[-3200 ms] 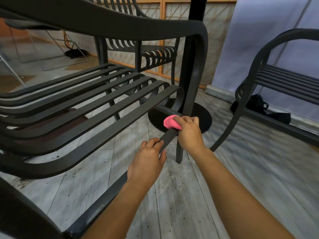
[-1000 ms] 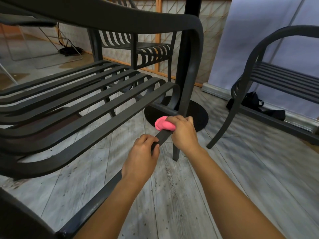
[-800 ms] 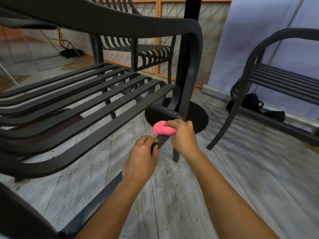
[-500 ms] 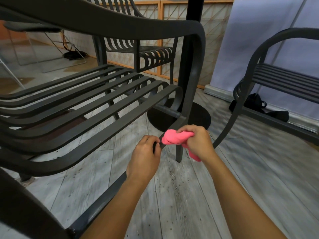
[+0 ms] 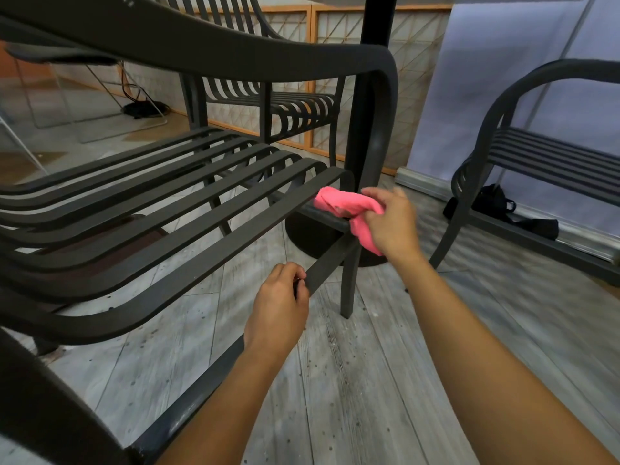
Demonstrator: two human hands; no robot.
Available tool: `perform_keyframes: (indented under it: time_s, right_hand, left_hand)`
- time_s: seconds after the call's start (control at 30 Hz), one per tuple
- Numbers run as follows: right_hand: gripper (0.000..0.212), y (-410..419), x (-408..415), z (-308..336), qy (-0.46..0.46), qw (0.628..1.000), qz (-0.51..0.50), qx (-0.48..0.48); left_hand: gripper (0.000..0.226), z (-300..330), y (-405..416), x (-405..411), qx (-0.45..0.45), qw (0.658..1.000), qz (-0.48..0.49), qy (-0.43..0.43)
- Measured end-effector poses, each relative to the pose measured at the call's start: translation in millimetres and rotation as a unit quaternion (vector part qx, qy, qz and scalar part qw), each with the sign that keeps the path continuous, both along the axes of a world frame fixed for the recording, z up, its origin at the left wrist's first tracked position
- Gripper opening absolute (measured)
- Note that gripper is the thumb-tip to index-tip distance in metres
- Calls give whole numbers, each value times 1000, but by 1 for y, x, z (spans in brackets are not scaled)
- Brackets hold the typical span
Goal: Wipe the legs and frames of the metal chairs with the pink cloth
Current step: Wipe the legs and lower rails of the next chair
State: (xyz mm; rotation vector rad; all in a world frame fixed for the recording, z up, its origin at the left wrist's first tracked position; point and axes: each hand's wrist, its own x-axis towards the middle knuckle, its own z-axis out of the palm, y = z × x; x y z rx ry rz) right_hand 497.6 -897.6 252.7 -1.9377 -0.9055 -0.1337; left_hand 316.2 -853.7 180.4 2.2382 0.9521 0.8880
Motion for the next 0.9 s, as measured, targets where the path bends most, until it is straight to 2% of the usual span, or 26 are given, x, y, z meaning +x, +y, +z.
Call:
perform_keyframes:
  time_s: [0.1, 0.17, 0.23, 0.33, 0.43, 0.6, 0.9]
  right_hand:
    - [23, 18, -2, -11, -65, 998, 12, -3]
    - [20, 23, -3, -22, -123, 991, 28, -49]
    - [27, 24, -6, -35, -190, 974, 32, -118]
    - [39, 22, -20, -47, -218, 959, 36, -179]
    - [45, 19, -27, -55, -209, 948, 50, -237]
    - [42, 16, -32, -62, -192, 948, 53, -248]
    - [39, 11, -46, -78, -89, 984, 42, -148]
  left_hand:
    - [8, -2, 1, 0, 10, 1000, -7, -2]
    - [11, -3, 2, 1, 20, 1000, -13, 0]
    - [15, -4, 3, 1, 31, 999, -19, 3]
    - [21, -5, 4, 1, 42, 999, -24, 15]
    - [24, -7, 4, -1, 41, 999, -25, 25]
    - [27, -7, 4, 0, 46, 998, -20, 37]
    - [27, -7, 4, 1, 48, 998, -24, 35]
